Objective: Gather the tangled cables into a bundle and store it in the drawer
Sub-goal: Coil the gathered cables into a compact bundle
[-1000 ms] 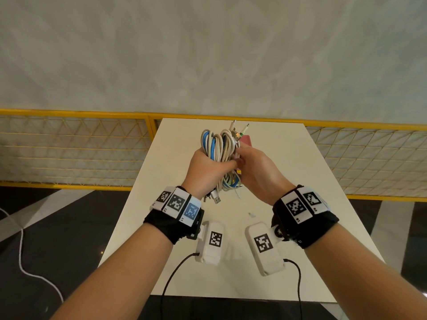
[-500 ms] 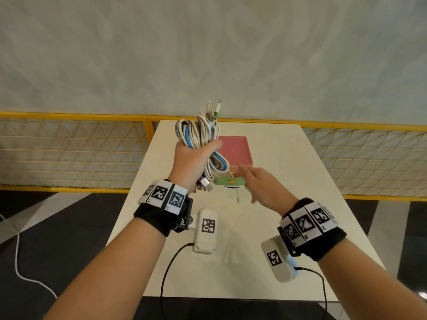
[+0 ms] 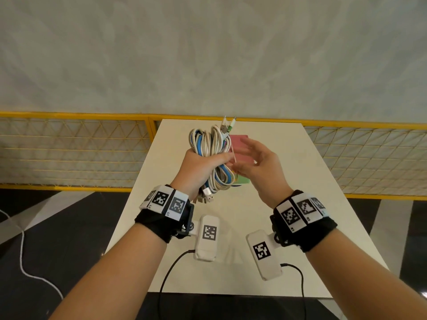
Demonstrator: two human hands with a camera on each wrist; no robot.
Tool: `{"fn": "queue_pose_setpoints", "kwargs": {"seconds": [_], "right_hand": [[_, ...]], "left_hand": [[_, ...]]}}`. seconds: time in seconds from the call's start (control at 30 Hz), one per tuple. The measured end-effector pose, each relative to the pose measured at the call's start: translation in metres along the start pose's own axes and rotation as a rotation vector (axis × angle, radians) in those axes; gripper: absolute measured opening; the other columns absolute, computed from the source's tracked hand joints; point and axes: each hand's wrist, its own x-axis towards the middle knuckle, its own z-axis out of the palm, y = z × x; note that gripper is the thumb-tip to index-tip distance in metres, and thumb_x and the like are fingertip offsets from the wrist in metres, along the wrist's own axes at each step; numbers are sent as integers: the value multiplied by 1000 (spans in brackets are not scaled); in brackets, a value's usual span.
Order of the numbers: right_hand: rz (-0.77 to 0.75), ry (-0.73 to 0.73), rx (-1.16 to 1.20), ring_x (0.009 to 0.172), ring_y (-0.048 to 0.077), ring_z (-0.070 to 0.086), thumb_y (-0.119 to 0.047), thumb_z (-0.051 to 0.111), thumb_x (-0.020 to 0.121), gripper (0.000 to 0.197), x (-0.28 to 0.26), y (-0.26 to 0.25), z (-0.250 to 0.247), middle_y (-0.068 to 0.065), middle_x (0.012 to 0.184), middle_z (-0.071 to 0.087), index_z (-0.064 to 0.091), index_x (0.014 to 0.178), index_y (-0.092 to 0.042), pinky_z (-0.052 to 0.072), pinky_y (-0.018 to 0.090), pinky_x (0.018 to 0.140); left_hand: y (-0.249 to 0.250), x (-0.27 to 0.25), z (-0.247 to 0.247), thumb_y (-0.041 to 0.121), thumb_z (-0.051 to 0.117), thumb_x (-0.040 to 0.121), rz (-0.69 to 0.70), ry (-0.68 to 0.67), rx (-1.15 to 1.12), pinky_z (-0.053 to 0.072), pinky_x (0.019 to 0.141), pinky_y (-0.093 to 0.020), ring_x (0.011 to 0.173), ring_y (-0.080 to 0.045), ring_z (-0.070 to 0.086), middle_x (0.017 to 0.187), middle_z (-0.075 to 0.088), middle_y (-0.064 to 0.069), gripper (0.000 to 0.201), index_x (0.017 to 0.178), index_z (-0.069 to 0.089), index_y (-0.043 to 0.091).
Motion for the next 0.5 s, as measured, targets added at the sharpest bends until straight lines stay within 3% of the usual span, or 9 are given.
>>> {"fn": "queue_pose_setpoints", "kwargs": {"seconds": [0.1, 0.23, 0.33, 0.43, 0.5], "right_hand": [[-25, -55, -92, 91, 19, 71, 5, 62, 84, 48, -4, 1, 10, 4, 112, 67, 55, 129, -8, 58, 40, 85], [26, -65, 29, 93, 28, 70, 3, 51, 92, 35, -8, 1, 20, 16, 113, 67, 58, 124, -7, 58, 42, 82], [109, -146, 176, 103, 36, 65, 9, 43, 90, 41, -8, -1, 21, 20, 117, 64, 54, 127, -5, 56, 48, 86], [153, -190, 251, 115, 43, 56, 11, 41, 82, 54, -7, 0, 26, 21, 126, 59, 48, 133, -7, 45, 58, 98], [136, -207, 276, 116, 44, 53, 12, 38, 79, 57, -8, -1, 30, 22, 129, 56, 51, 131, -8, 38, 60, 100]], "left_hand": [[0, 1, 2, 15, 83, 76, 6, 14, -13, 60, 73, -32, 81, -23, 74, 89, 76, -11, 25, 97, 74, 6], [1, 0, 4, 15, 85, 74, 67, 40, 72, 59, 68, -22, 77, -11, 73, 86, 76, -3, 22, 93, 73, 15], [1, 1, -3, 18, 86, 72, 101, 37, 137, 59, 69, -20, 78, -7, 73, 86, 75, 0, 25, 93, 72, 18], [8, 4, -11, 21, 85, 73, 83, -24, 164, 58, 67, -19, 78, -8, 73, 86, 76, -2, 25, 94, 72, 15], [14, 6, -16, 19, 85, 73, 71, -53, 186, 58, 64, -20, 74, -9, 73, 85, 76, -6, 23, 92, 72, 13]]}}
